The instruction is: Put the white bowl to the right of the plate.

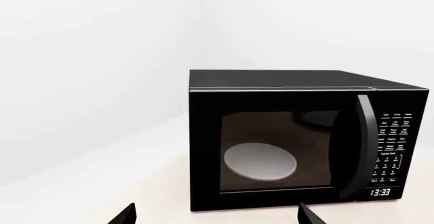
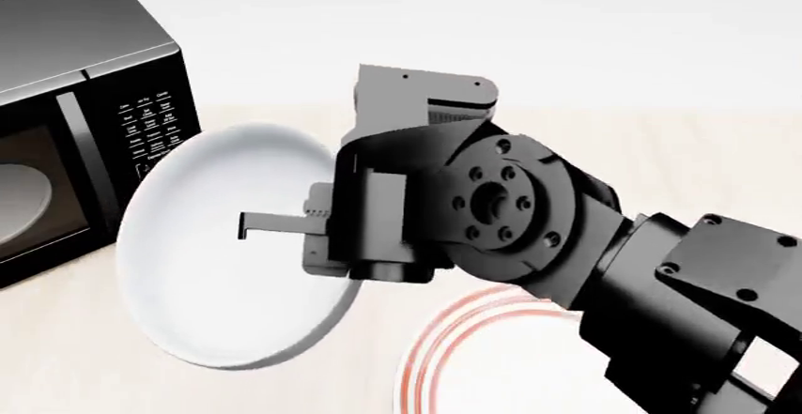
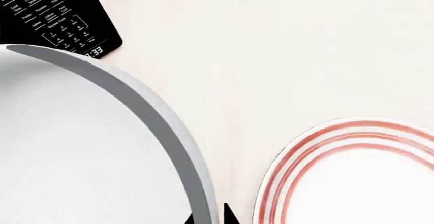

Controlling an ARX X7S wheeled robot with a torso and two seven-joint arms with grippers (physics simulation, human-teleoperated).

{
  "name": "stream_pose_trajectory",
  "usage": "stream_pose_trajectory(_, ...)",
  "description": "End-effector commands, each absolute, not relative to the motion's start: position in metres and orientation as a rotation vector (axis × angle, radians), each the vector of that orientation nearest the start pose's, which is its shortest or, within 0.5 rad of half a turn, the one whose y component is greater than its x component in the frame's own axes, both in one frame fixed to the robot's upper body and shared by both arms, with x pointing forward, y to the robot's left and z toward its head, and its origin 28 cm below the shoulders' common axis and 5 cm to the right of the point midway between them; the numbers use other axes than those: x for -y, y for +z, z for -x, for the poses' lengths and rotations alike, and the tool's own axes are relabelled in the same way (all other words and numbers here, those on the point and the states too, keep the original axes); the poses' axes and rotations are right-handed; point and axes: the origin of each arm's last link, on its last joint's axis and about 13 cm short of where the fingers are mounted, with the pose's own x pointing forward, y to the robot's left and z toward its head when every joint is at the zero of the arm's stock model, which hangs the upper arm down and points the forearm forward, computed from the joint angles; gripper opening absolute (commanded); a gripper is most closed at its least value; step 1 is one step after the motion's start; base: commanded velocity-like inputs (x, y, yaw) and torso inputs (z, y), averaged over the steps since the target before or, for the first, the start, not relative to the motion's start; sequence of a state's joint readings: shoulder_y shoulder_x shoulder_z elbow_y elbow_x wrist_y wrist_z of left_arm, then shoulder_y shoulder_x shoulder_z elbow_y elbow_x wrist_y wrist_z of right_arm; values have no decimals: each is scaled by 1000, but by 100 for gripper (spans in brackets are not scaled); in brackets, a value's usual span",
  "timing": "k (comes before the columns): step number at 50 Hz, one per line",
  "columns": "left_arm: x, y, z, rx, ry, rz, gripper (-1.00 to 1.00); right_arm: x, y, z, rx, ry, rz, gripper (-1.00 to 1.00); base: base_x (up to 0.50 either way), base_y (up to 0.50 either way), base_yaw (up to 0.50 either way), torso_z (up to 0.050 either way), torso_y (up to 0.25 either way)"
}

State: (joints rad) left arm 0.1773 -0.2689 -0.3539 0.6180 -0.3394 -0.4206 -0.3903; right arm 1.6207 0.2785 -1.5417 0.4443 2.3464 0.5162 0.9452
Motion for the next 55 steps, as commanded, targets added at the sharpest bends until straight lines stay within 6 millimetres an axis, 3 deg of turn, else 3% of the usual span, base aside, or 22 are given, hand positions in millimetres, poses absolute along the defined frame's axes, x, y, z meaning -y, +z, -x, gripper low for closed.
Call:
stream_pose_trajectory(1, -299, 103, -161, 87, 536, -9, 100, 41, 297, -344, -810, -2, -216, -100, 0, 0, 0, 0, 10)
stream_pose_trajectory(13, -299, 103, -163, 88, 539, -18, 100, 70, 304, -362, -809, -121, -295, -100, 0, 0, 0, 0, 0)
stream_pose_trajectory(26, -297, 101, -166, 76, 539, -28, 100, 123, 302, -392, -869, -195, -387, -100, 0, 0, 0, 0, 1)
stream_pose_trajectory(37, -295, 100, -168, 68, 539, -43, 100, 173, 304, -387, -862, -300, -595, -100, 0, 0, 0, 0, 0)
stream_pose_trajectory(55, -296, 99, -168, 60, 548, -42, 100, 217, 294, -378, -849, -450, -691, -100, 0, 0, 0, 0, 1)
